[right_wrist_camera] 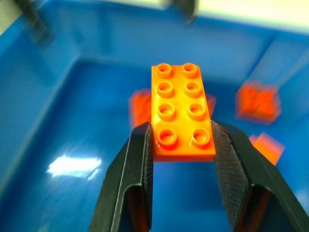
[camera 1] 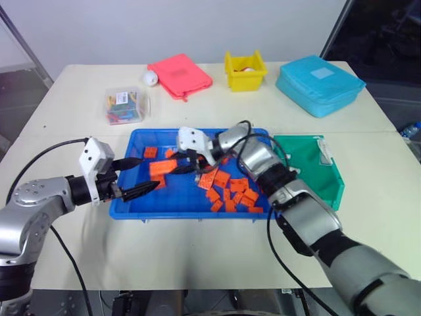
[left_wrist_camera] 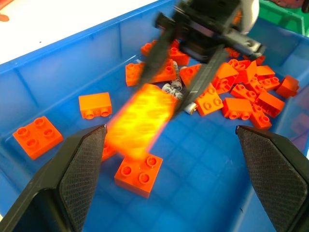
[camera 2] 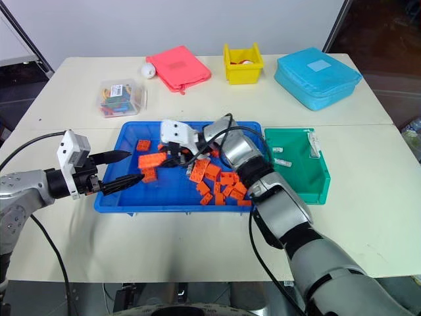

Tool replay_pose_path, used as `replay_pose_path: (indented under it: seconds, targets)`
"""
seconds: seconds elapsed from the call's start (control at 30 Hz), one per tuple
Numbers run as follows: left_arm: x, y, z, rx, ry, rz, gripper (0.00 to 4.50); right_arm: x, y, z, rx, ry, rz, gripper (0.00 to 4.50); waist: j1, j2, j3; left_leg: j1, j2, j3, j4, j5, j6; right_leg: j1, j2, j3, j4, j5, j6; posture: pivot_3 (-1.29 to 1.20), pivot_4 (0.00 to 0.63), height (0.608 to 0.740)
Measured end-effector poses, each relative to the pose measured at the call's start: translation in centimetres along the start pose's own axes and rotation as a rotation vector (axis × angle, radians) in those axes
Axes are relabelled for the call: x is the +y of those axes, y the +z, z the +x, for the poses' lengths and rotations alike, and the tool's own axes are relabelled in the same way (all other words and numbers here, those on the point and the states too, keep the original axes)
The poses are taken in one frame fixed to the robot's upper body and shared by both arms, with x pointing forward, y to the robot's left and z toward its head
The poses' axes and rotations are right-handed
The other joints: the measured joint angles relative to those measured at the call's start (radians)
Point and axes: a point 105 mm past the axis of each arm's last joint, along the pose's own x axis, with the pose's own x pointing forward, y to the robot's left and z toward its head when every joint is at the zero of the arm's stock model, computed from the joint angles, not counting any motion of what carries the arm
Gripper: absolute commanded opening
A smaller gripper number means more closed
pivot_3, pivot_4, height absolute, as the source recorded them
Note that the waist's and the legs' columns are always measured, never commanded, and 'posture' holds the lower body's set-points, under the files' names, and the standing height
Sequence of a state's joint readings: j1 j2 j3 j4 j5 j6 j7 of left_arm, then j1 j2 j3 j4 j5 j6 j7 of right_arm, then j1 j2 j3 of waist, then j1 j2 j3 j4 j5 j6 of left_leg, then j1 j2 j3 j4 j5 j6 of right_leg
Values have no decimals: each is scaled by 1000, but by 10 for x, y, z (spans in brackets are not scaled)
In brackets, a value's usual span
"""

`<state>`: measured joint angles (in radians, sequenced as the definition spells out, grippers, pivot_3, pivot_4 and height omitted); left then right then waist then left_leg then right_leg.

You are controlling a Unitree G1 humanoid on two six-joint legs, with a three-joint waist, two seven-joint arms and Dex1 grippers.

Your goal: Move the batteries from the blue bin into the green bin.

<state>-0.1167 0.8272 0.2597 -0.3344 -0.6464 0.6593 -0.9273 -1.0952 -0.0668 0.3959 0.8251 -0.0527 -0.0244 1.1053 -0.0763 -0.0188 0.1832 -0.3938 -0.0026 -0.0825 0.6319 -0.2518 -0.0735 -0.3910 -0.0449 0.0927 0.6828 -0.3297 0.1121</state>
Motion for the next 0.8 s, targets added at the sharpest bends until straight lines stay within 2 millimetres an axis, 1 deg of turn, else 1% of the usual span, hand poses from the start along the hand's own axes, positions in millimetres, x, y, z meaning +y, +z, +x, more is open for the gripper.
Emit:
replay_pose_path:
  seconds: [0.07, 0.17, 0.23, 0.27, 0.37, 0.4, 0.53, 0.6, 0.7, 0.8]
  targets:
    - [0, 1, 0, -1, 3, 2, 4500, -7, -2, 7, 8, -71, -18, 1164, 0, 0, 0, 0, 0, 0, 0, 0, 0, 0, -1, 0, 0, 0, 0, 0, 150, 740]
    - [0, -1, 0, 0, 7, -4, 4500, -15, -12, 10, 44, -158, -45, 1164, 4, 0, 0, 0, 0, 0, 0, 0, -1, 0, -1, 0, 0, 0, 0, 0, 150, 740]
    - [0, 0, 0, -2, 8, -6, 4500, -18, -15, 10, 57, -182, -55, 2183, 3, 0, 0, 0, -1, 0, 0, 0, -1, 0, -1, 0, 0, 0, 0, 0, 150, 740]
    - [-1, 1, 0, -5, 5, -3, 4500, -18, -16, 10, 56, -188, -54, 2542, 3, 0, 0, 0, 0, 0, -1, 0, -1, 0, -1, 0, 0, 0, 0, 0, 150, 740]
    - [-4, 3, 1, -10, -5, 4, 4500, -19, -20, 8, 60, -191, -49, 4056, 1, 0, 0, 0, 0, 0, -1, 0, -1, 0, -1, 0, 0, 0, 0, 0, 150, 740]
    - [-5, 2, 1, -10, -5, 4, 4500, -19, -21, 8, 62, -191, -49, 4428, -1, 0, 0, 0, 0, 0, -1, 0, -1, 0, 0, 0, 0, 0, 0, 0, 150, 740]
    - [-5, 0, 0, -6, -2, -2, 4500, -19, -25, 4, 76, -178, -46, 4428, -7, 0, 0, 0, 0, 0, -1, 0, -1, 0, 0, 0, 0, 0, 0, 0, 150, 740]
    - [-5, 0, 0, -6, -2, -2, 4500, -18, -25, -2, 84, -138, -44, 4428, -7, 0, 0, 0, 0, 0, -1, 0, 0, 0, 0, 0, 0, 0, 0, 0, 150, 740]
    - [-5, 0, 0, -5, -3, -5, 4500, -17, -23, -23, 100, -64, -62, 4428, -6, 0, 0, 0, 0, 0, 0, 0, 0, 1, 0, 0, 0, 0, 0, 0, 150, 740]
    - [-6, -1, 0, -4, -8, -5, 4500, -5, -29, -43, 115, 18, -53, 4428, 2, 0, 0, 0, 0, -1, -1, 0, 0, 1, -1, -2, 0, 0, 0, 0, 150, 740]
